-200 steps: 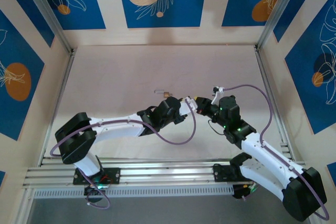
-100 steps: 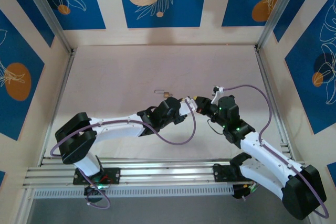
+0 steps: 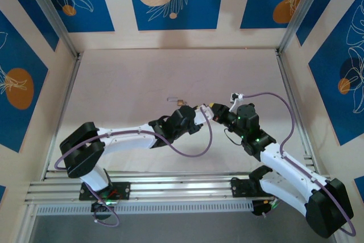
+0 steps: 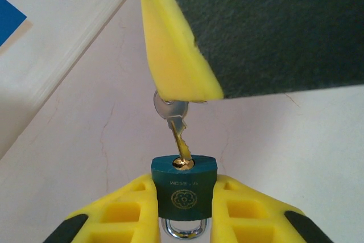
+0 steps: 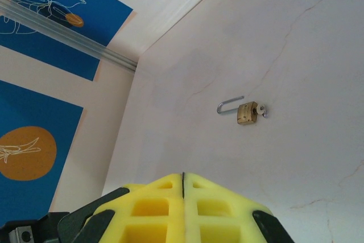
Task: Unlock with the key
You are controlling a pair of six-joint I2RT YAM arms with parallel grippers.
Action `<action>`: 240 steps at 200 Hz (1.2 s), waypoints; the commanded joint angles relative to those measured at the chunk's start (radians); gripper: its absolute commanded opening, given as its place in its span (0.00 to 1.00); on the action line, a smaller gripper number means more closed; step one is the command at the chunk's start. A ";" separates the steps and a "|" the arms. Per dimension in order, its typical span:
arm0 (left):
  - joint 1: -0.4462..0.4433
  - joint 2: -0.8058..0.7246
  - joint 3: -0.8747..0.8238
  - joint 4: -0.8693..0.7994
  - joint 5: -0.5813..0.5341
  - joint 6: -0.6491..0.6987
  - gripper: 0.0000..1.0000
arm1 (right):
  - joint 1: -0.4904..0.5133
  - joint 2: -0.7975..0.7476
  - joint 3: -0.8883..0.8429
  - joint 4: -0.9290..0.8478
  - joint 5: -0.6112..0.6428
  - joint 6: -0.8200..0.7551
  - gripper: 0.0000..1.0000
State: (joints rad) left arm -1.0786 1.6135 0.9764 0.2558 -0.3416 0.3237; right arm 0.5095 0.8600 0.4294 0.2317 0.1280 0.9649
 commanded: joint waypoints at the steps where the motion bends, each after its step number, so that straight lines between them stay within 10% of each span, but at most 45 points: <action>1: -0.018 -0.003 -0.009 0.072 -0.006 -0.006 0.19 | 0.007 -0.019 -0.018 -0.007 0.004 0.011 0.00; 240: -0.017 -0.013 -0.021 0.086 -0.018 -0.032 0.18 | -0.017 -0.066 -0.013 0.001 0.010 0.043 0.00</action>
State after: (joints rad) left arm -1.0832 1.6131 0.9600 0.3004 -0.3492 0.3126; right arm 0.4995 0.8078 0.4103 0.2161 0.1318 0.9836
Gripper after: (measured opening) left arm 0.190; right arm 0.064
